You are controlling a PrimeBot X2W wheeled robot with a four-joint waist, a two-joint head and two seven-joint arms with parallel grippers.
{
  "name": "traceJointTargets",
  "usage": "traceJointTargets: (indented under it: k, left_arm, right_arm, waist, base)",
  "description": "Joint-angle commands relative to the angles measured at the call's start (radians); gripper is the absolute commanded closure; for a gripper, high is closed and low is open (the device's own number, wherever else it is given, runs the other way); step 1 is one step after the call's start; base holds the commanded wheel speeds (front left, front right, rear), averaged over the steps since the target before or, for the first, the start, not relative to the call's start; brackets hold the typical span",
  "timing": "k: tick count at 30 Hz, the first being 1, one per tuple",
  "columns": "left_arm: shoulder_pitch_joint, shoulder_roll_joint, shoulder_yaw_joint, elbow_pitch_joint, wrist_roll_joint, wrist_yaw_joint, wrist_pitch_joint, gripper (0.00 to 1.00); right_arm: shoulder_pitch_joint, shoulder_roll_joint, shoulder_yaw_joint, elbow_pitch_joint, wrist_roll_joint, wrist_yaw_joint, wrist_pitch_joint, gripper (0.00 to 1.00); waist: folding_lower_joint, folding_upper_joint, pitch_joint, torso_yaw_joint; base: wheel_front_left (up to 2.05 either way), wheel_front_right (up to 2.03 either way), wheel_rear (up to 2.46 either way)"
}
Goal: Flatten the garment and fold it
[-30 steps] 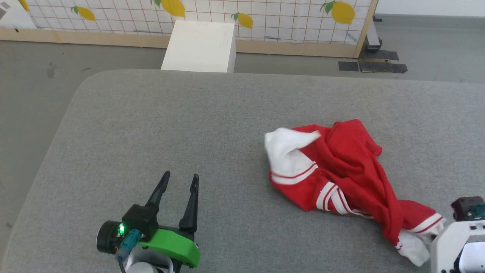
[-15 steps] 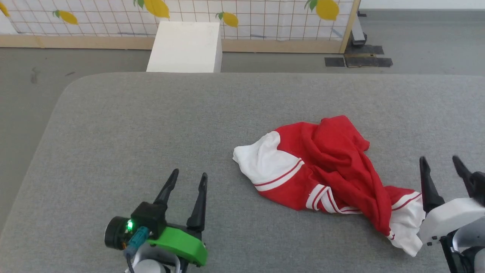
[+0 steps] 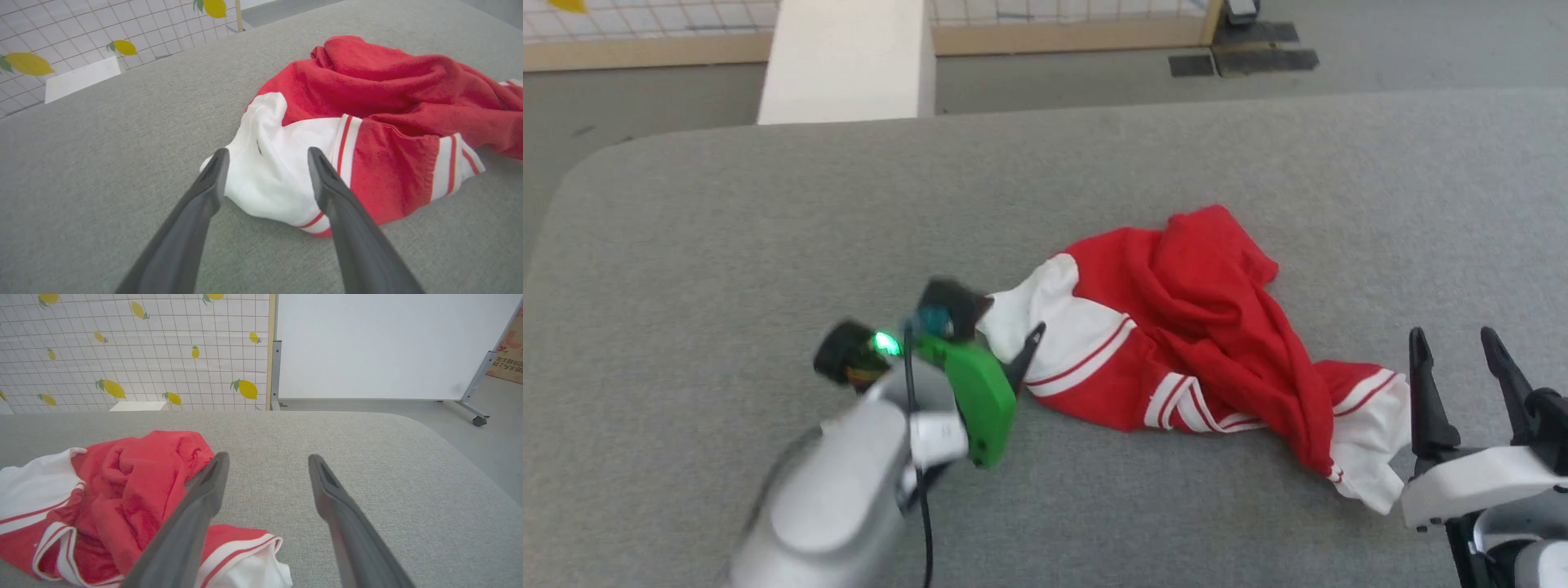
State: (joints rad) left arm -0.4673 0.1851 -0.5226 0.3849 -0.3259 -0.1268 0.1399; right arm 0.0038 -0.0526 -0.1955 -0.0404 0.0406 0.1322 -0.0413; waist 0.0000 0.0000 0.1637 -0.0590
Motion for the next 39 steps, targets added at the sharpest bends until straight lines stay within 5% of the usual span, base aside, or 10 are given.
traceJointTargets:
  k: [1,12,20,21,22,30,39]
  left_arm:
    - [-0.064,0.035,-0.033,0.012,-0.047,-0.003,0.054,0.00]
    - [-0.326,0.247,-0.292,0.091,-0.357,-0.004,0.453,0.00]
    - [-0.359,0.292,-0.380,0.128,-0.488,-0.004,0.475,0.00]
    - [-0.358,0.294,-0.388,0.135,-0.502,-0.004,0.480,0.57]
    - [-0.356,0.296,-0.398,0.141,-0.518,-0.004,0.486,1.00]
    - [-0.351,0.302,-0.357,0.182,-0.557,-0.002,0.296,1.00]
    - [-0.237,0.338,-0.258,0.094,-0.529,0.073,-0.063,1.00]
  right_arm:
    - [-0.025,0.002,0.002,0.006,0.010,-0.002,-0.011,0.00]
    - [-0.071,0.002,0.025,0.088,0.042,-0.002,-0.056,0.00]
    - [-0.095,0.002,0.029,0.138,0.051,-0.002,-0.081,0.00]
    - [-0.096,0.002,0.029,0.142,0.051,-0.002,-0.083,0.00]
    - [-0.097,0.002,0.029,0.146,0.050,-0.002,-0.084,0.00]
    - [-0.086,0.002,0.010,0.165,0.028,-0.002,-0.080,0.00]
    - [-0.031,0.002,0.006,0.139,0.007,-0.002,-0.040,0.00]
  waist:
    - [0.0000,0.0000,0.051,-0.050]
    - [0.0000,0.0000,0.115,-0.127]
    - [0.0000,0.0000,0.140,-0.145]
    - [0.0000,0.0000,0.140,-0.145]
    - [0.0000,0.0000,0.139,-0.144]
    - [0.0000,0.0000,0.080,-0.099]
    - [0.0000,0.0000,-0.026,0.002]
  base:
    - [0.00,0.00,0.00]
    - [0.00,0.00,0.00]
    - [0.00,0.00,0.00]
    - [0.00,0.00,0.00]
    - [0.00,0.00,0.00]
    - [0.00,0.00,0.00]
    - [0.00,0.00,0.00]
